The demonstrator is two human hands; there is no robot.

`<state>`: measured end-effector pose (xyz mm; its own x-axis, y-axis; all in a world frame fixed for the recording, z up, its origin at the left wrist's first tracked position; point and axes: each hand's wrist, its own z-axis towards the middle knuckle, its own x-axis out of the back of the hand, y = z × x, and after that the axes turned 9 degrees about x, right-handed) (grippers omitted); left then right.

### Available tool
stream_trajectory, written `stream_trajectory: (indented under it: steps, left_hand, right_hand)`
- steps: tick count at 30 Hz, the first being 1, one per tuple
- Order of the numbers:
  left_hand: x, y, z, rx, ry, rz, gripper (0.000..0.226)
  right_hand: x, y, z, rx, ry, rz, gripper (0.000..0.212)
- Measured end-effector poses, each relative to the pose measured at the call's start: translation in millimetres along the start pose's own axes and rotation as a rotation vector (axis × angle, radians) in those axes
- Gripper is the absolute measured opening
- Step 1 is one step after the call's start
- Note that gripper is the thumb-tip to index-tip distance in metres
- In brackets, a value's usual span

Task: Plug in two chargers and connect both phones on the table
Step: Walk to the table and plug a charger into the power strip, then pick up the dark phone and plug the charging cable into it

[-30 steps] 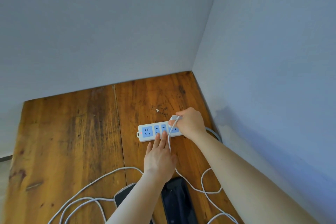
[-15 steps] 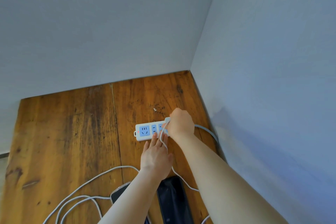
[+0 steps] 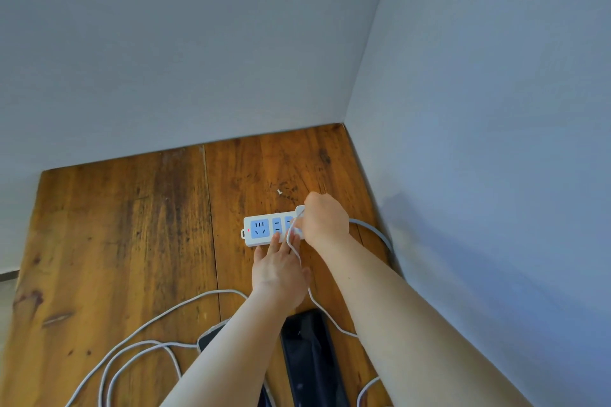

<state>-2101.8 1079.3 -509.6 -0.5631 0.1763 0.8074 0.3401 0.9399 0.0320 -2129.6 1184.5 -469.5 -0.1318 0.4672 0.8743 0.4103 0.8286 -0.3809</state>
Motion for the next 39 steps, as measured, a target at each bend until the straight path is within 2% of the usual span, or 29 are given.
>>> stream_trajectory:
  steps: [5,11,18,26,30,35,39]
  left_hand:
    - [4,2,-22,0.093,0.004,-0.137,0.072]
    - [-7,7,-68,0.155,-0.015,-0.237,0.07]
    - [-32,4,-141,0.042,0.028,-0.169,0.066]
    - [-107,-3,-222,-0.003,0.023,-0.074,0.064]
    - [-142,-2,-234,-0.044,-0.004,-0.057,0.061]
    - [-166,-9,-242,-0.098,0.009,-0.106,0.061]
    - [-169,-13,-249,-0.12,0.186,-0.207,0.061]
  right_hand:
    - [5,10,-25,0.094,0.023,0.044,0.053]
    - [12,28,-82,0.042,0.058,0.106,0.041]
    - [-4,38,-184,-0.034,0.049,0.124,0.015]
    - [-55,62,-311,-0.164,0.055,0.15,0.023]
    - [-79,86,-350,-0.248,0.02,0.17,0.034]
    - [-88,95,-361,-0.153,0.098,0.141,0.026]
    - [-93,83,-357,-0.096,0.147,0.165,0.03]
